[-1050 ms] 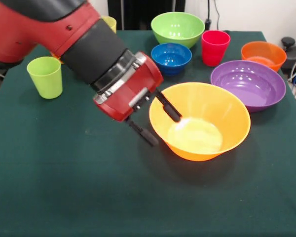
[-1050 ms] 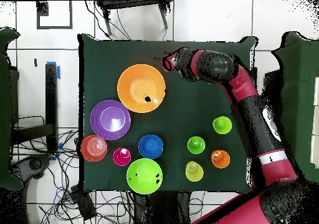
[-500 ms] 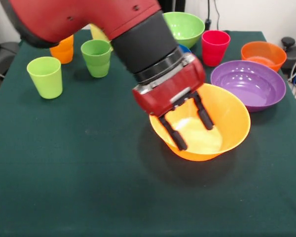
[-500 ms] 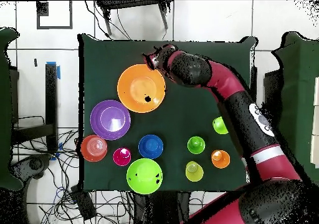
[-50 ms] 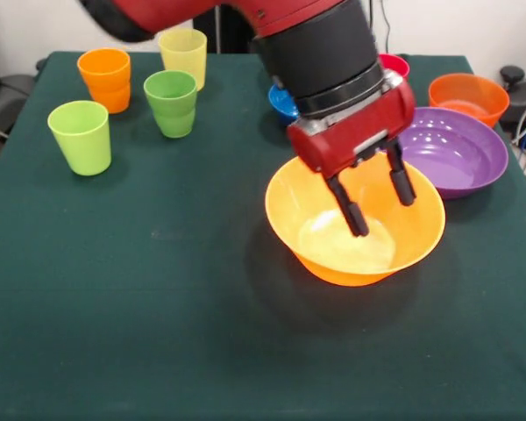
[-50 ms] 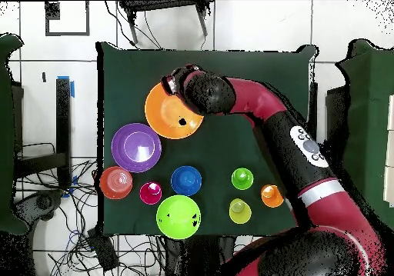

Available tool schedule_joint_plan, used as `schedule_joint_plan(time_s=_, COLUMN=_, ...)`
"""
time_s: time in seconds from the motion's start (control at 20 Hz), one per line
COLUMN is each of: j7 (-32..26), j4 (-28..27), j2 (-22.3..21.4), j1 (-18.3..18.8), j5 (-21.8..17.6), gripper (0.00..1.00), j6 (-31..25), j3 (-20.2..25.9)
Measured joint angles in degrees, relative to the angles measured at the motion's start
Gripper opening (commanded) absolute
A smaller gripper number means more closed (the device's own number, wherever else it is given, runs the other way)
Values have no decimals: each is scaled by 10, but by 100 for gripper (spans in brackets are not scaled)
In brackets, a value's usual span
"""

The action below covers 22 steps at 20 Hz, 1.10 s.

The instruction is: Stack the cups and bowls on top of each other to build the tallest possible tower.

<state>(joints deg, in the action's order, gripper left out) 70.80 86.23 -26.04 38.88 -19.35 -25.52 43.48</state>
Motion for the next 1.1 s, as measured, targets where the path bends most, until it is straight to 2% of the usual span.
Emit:
schedule_joint_plan(time_s=0.15, j7=56, j4=22, j2=-26, j1=-28, j5=0, gripper=100, j6=44, j3=-39)
schedule_joint_plan(time_s=0.25, j7=113, j4=40, j2=-43, j1=-53, j5=7, gripper=100, j6=80, j3=-75)
schedule_joint_plan(time_s=0.7, j7=276, j4=87, j2=-77, j1=-104, j5=24, gripper=100, j6=131, j3=-163)
schedule_joint_plan(time_s=0.9, j7=321, j4=92, j2=-79, j1=-132, j5=24, gripper=100, j6=150, j3=-207)
schedule_joint_plan(time_s=1.1, j7=336, j4=92, j2=-79, j1=-154, j5=24, gripper=100, j6=158, j3=-233)
